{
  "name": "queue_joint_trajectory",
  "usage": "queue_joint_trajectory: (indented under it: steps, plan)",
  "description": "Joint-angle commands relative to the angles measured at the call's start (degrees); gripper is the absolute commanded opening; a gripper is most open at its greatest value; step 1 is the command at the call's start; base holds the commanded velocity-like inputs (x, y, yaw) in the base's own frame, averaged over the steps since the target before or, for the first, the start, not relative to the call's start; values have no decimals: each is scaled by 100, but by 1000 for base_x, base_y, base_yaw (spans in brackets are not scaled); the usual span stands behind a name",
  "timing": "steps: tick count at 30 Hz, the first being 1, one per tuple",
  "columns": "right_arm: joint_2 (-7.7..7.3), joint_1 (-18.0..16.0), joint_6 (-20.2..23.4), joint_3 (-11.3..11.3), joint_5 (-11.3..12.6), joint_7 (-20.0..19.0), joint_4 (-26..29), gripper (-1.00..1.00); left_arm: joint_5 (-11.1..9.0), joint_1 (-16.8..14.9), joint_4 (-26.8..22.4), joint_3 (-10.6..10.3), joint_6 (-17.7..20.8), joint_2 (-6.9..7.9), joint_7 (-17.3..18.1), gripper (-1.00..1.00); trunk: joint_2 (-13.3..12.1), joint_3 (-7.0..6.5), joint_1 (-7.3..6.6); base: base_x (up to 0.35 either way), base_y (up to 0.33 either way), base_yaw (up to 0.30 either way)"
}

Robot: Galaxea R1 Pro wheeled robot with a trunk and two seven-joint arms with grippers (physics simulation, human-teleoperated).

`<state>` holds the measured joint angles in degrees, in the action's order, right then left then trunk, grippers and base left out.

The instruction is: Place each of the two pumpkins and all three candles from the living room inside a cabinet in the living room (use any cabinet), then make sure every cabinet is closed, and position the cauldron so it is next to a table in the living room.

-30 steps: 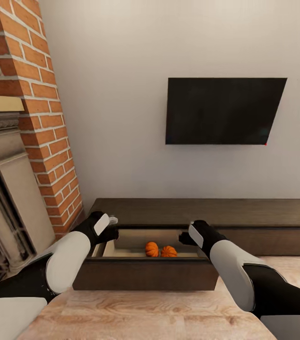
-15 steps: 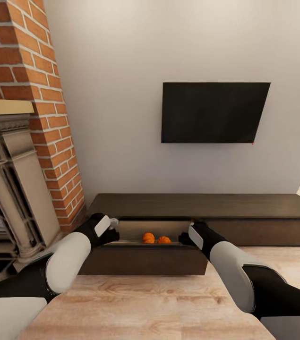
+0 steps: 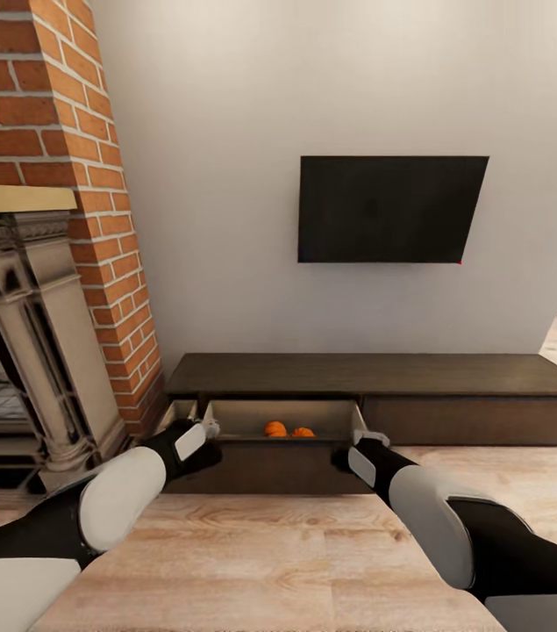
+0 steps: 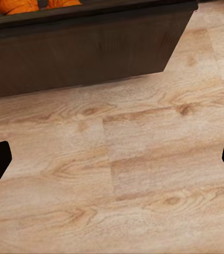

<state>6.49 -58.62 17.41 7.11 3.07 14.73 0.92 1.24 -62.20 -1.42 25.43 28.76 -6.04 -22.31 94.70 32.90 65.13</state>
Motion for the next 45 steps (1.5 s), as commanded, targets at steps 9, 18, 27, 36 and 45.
queue_joint_trajectory:
  steps: [9,18,27,36,45]
  plan:
    - [21,516,-820,17,19,25,-85,100,21,554,34,32,-482,44,561,100,4,5,-1,-12,0,0]
    - [44,1293,-1634,10,18,21,-120,100,33,1365,36,25,-1533,33,660,100,4,5,-1,0,0,0]
    - [23,1854,-2014,8,-20,18,-129,100,42,2018,36,23,-2381,-3,858,100,4,5,-1,0,0,0]
    - [34,2296,-2438,2,-39,-397,-156,100,49,2482,36,15,-2697,18,1322,100,4,-9,-1,0,0,-31]
    - [-2,2478,-2468,1,-51,-1143,-195,100,50,2683,36,14,-2747,34,1375,100,4,-12,-1,0,0,-6]
